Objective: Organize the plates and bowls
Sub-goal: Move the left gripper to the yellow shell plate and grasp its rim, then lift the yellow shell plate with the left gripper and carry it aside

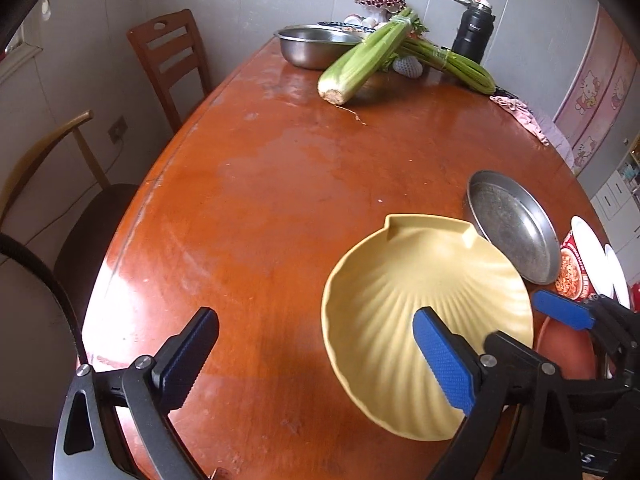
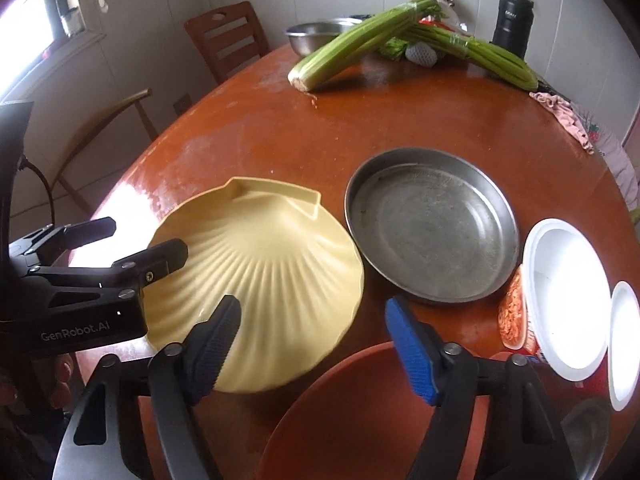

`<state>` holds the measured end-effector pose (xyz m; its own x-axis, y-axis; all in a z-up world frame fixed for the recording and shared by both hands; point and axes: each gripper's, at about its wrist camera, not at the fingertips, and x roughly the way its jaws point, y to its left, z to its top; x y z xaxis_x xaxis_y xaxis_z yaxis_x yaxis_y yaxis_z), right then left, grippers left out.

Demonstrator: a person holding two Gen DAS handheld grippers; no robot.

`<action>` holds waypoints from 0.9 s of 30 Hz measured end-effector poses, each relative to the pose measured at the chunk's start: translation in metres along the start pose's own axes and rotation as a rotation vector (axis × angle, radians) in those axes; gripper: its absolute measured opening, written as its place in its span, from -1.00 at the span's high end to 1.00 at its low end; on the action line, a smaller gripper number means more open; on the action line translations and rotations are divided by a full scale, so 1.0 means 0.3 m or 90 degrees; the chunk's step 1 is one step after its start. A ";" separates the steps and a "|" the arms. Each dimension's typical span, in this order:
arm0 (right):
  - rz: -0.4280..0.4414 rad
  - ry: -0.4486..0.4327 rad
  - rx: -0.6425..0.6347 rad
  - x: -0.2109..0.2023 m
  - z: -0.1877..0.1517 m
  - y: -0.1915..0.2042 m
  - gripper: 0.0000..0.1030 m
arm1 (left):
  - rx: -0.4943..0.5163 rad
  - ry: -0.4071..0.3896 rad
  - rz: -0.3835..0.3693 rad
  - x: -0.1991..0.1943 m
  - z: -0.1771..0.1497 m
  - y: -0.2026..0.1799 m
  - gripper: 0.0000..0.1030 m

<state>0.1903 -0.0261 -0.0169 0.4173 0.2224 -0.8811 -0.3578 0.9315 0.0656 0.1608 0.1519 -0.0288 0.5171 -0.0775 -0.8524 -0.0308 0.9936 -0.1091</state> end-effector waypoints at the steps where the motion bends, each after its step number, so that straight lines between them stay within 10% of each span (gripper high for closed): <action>1: -0.005 0.001 -0.002 0.007 0.003 -0.001 -0.41 | 0.001 0.001 -0.004 0.005 0.001 -0.003 -0.85; 13: 0.034 0.017 -0.002 0.042 0.015 0.015 -0.30 | -0.002 0.021 -0.064 0.036 0.010 -0.026 -0.09; 27: 0.063 -0.003 -0.006 0.001 0.043 0.092 -0.29 | -0.008 0.003 -0.045 0.004 0.102 0.023 -0.08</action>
<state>0.1915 0.0033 -0.0094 0.3833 0.3150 -0.8683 -0.4056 0.9020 0.1482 0.1874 0.1613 -0.0147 0.5146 -0.1480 -0.8446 -0.0046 0.9845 -0.1753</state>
